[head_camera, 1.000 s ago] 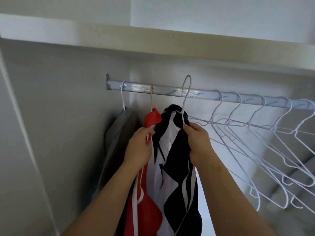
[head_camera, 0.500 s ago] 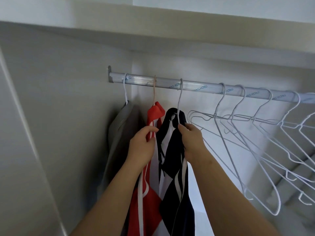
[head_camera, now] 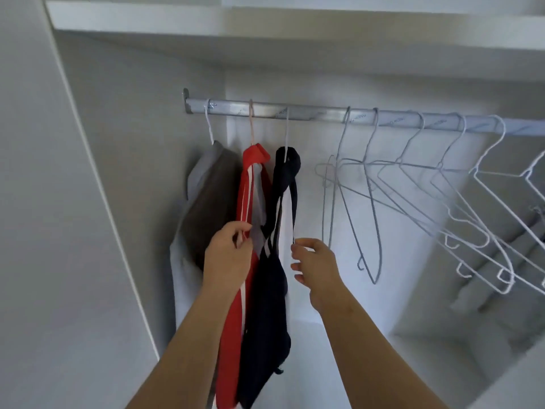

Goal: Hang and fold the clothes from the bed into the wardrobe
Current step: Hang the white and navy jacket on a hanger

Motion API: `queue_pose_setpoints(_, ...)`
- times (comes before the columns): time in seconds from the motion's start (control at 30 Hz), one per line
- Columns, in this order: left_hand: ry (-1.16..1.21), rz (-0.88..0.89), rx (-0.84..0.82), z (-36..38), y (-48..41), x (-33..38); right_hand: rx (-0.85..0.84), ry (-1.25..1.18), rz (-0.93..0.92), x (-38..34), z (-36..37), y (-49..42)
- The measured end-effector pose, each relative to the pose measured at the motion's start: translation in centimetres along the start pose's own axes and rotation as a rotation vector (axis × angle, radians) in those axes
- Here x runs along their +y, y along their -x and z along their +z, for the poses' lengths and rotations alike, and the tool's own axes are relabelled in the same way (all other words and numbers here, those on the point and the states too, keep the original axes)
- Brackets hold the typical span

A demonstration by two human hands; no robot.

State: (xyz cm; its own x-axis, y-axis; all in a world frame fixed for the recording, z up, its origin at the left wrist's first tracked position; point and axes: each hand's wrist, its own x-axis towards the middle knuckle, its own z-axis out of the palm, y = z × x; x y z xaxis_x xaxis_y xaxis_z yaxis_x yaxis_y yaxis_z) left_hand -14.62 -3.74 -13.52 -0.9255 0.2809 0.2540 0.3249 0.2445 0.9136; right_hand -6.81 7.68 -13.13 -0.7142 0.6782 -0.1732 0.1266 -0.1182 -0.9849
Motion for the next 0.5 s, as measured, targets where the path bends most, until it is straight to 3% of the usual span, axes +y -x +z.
queue_pose_setpoints(0.17, 0.032, -0.119, -0.019, 0.6, 9.3, -0.4, -0.007, 0.008, 0.127, 4.5, -4.0, 7.4)
queue_pose_setpoints(0.5, 0.129, -0.481, -0.399, 3.9, 25.2, -1.4, 0.156, -0.087, 0.400, 14.1, -12.0, 20.5)
